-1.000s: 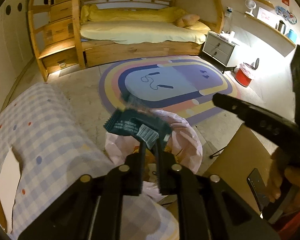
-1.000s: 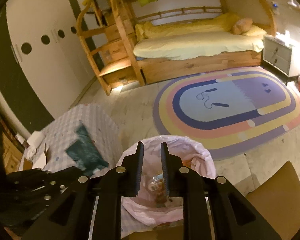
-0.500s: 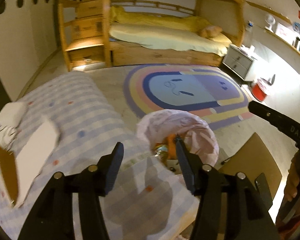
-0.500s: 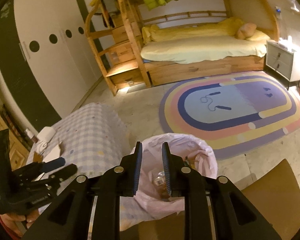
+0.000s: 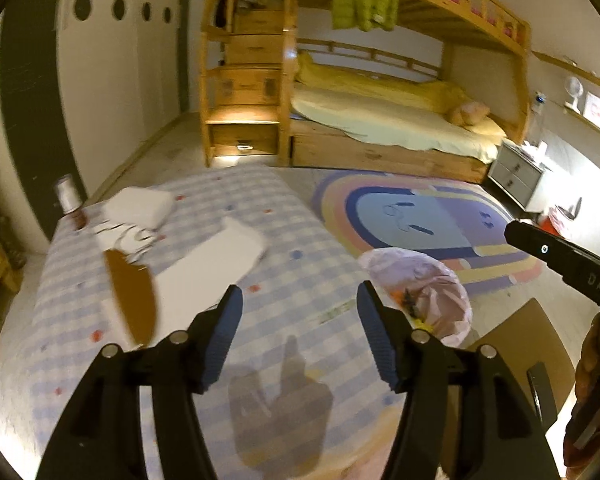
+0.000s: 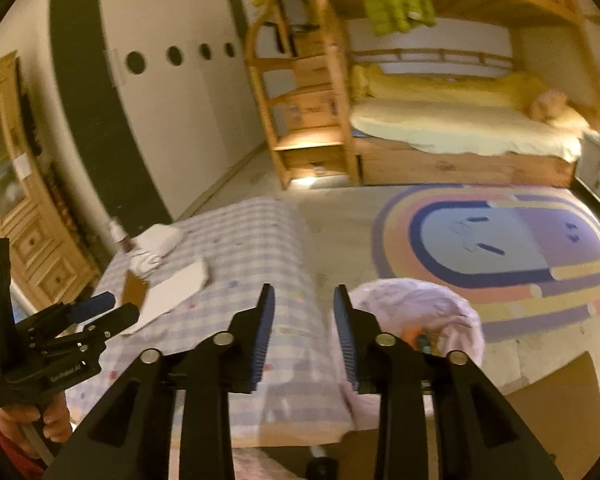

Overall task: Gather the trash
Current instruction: 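Move both open tools back over the table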

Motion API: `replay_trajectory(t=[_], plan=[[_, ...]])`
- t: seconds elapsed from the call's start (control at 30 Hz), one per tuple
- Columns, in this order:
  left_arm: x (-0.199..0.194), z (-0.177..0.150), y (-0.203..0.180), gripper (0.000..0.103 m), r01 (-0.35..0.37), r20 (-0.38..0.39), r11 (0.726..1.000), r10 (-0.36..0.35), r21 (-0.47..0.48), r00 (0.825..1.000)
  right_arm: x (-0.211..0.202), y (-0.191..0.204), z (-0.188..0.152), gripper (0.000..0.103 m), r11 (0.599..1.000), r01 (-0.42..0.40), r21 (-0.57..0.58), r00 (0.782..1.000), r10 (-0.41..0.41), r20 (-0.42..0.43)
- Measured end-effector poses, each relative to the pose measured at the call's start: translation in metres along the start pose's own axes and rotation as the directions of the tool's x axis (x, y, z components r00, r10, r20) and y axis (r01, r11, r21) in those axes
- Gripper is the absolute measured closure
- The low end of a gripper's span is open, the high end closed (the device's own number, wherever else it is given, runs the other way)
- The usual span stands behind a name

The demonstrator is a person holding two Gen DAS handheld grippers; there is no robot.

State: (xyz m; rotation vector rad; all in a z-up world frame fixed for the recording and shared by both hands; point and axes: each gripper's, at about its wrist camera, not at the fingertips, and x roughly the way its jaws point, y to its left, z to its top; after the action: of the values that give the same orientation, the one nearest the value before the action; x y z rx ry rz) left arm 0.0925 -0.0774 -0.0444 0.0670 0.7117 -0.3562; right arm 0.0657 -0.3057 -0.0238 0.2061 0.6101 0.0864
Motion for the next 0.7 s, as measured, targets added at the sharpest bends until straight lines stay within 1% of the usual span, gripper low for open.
replay_trajectory(t=[0.07, 0.13, 0.27, 0.4, 0.43, 0.47, 0.6, 0.7], plan=[[-0.008, -0.006, 0.016, 0.044, -0.033, 0.005, 0.999, 0.033, -0.023, 0.999, 0.005, 0.016, 0.001, 0.066, 1.0, -0.011, -0.029, 1.0, 0.01, -0.012], [-0.016, -0.013, 0.037, 0.043, -0.066, 0.005, 0.996, 0.066, -0.064, 0.998, 0.01, 0.032, 0.001, 0.065, 0.998, -0.044, -0.054, 0.999, 0.042, -0.033], [-0.027, -0.025, 0.076, 0.042, -0.127, -0.002, 0.982, 0.128, -0.14, 0.992, 0.02, 0.07, 0.0, 0.063, 0.987, -0.096, -0.129, 0.994, 0.089, -0.062], [-0.035, -0.037, 0.109, 0.037, -0.192, -0.014, 0.963, 0.193, -0.187, 0.981, 0.035, 0.103, -0.003, 0.056, 0.973, -0.146, -0.177, 0.987, 0.13, -0.098], [-0.036, -0.04, 0.119, 0.037, -0.212, -0.021, 0.957, 0.212, -0.199, 0.977, 0.038, 0.109, -0.003, 0.051, 0.971, -0.151, -0.184, 0.986, 0.134, -0.103], [-0.037, -0.043, 0.127, 0.035, -0.23, -0.029, 0.95, 0.229, -0.211, 0.973, 0.044, 0.118, -0.004, 0.049, 0.968, -0.158, -0.196, 0.984, 0.137, -0.113], [-0.041, -0.05, 0.153, 0.035, -0.268, -0.049, 0.93, 0.264, -0.252, 0.963, 0.061, 0.14, -0.009, 0.048, 0.959, -0.186, -0.213, 0.976, 0.156, -0.149], [-0.042, -0.052, 0.165, 0.035, -0.295, -0.056, 0.919, 0.291, -0.261, 0.955, 0.075, 0.156, -0.011, 0.048, 0.951, -0.206, -0.229, 0.97, 0.168, -0.175]])
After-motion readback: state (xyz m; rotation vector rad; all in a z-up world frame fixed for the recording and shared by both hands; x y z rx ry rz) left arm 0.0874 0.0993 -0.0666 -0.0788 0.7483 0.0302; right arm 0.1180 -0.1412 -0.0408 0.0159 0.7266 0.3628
